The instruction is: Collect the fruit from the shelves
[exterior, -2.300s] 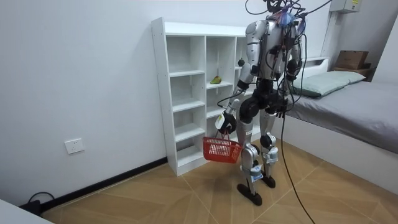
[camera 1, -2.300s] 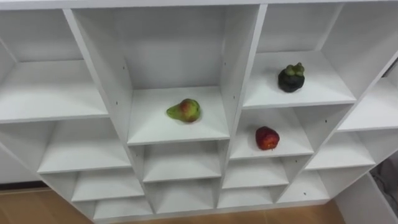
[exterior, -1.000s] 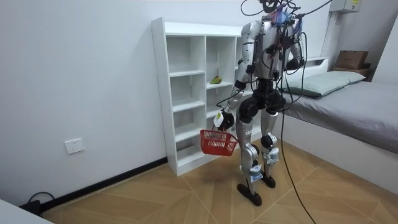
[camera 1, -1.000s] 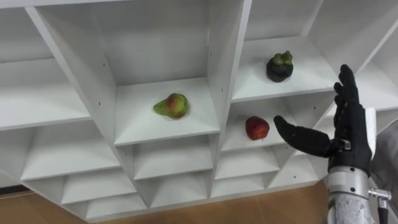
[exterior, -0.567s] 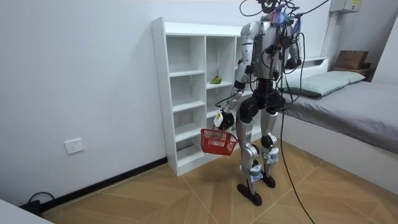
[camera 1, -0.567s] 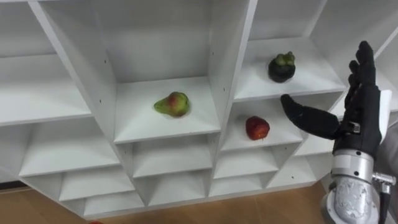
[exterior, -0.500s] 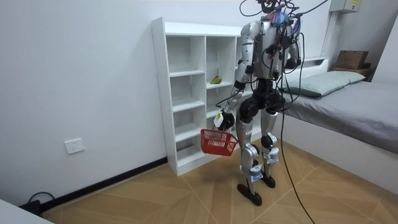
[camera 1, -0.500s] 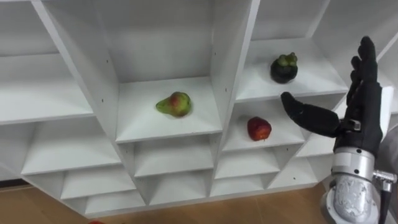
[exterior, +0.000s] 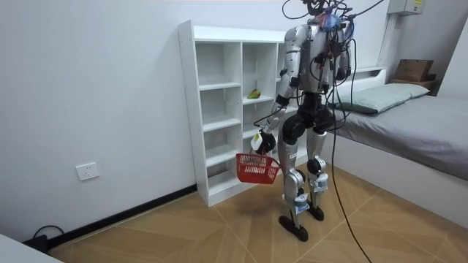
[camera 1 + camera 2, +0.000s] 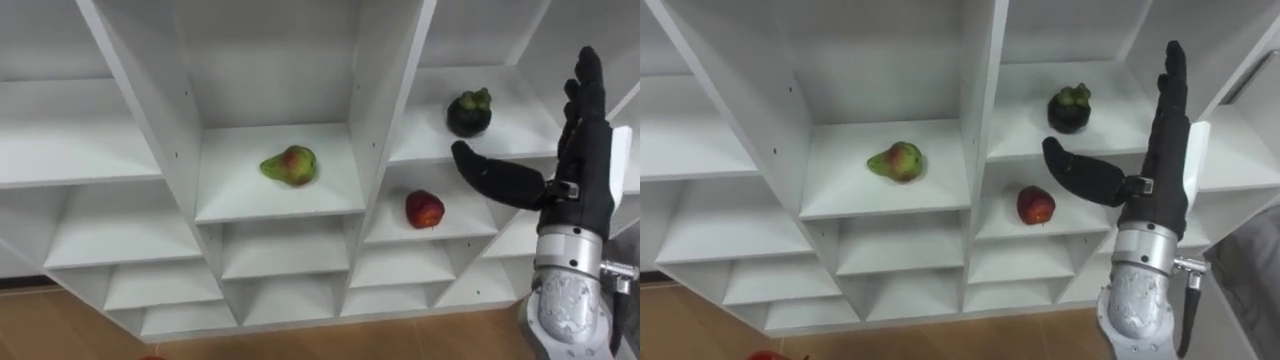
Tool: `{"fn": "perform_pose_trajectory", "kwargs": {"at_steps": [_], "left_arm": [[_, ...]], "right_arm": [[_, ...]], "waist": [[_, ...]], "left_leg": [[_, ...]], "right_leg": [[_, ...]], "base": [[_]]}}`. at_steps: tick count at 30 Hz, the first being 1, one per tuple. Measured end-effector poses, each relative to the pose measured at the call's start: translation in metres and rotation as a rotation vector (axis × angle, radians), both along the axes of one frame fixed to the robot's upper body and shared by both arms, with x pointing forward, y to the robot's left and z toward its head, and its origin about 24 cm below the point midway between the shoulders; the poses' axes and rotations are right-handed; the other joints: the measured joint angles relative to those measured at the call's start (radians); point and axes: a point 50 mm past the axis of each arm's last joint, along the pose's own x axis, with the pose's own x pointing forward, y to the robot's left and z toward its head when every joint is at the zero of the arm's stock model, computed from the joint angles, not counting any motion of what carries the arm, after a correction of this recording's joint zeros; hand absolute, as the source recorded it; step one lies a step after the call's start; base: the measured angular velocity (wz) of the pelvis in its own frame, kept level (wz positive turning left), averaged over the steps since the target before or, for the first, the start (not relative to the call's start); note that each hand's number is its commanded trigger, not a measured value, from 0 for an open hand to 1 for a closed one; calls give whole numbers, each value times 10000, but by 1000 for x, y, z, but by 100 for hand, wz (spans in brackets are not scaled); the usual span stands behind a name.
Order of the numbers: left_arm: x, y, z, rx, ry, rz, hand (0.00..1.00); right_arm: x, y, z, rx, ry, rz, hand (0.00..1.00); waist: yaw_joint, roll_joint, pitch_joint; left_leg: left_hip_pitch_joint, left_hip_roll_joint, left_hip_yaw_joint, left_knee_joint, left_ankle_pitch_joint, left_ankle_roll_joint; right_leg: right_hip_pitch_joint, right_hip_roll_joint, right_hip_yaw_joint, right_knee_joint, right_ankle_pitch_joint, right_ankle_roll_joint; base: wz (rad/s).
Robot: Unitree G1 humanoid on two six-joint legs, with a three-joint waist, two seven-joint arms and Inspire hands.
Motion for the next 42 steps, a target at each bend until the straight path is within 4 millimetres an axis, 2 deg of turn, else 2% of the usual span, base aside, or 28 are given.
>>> {"fn": "perform_pose_trajectory", "kwargs": {"at_steps": [7,11,15,19,24,30,42], "left_arm": [[14,-2,4,-175,-349,-141,100],[20,-2,7,-231,-618,-196,100],[22,-2,7,-261,-688,-220,100],[20,-1,7,-287,-614,-214,100],[14,0,7,-322,-387,-175,100],[10,2,7,-73,-46,-375,100],[7,7,7,46,135,37,100]], "right_arm": [[12,-8,-9,182,615,159,0],[19,-16,-19,423,1251,79,0],[23,-22,-20,379,1374,-178,0],[29,-26,-14,353,1153,-304,0],[41,-32,-14,363,1392,-577,0],[44,-37,-15,319,1656,-816,0],[49,-41,-24,213,2329,-653,0]], "waist": [[53,-79,31],[34,-243,71],[51,-351,70],[66,-353,68],[75,-352,68],[301,-380,43],[345,-265,15]], "left_leg": [[-83,14,-213,-15,3,-6],[-90,8,-229,-22,3,-6],[-93,7,-233,-26,3,-6],[-48,6,-264,-36,3,-6],[10,7,-424,-35,4,-6],[-3,3,-523,-7,7,-8],[-50,-33,-628,91,10,-5]], "right_leg": [[-1,-11,-191,-13,3,-4],[11,-29,-249,-12,3,-3],[5,-30,-246,-15,3,-3],[16,-17,-184,-17,3,-2],[139,-19,-316,-41,3,-3],[178,-38,-440,-35,5,-6],[208,-77,-481,-26,6,-9]], "base": [[10],[1],[0],[-4],[7],[6],[0]]}}
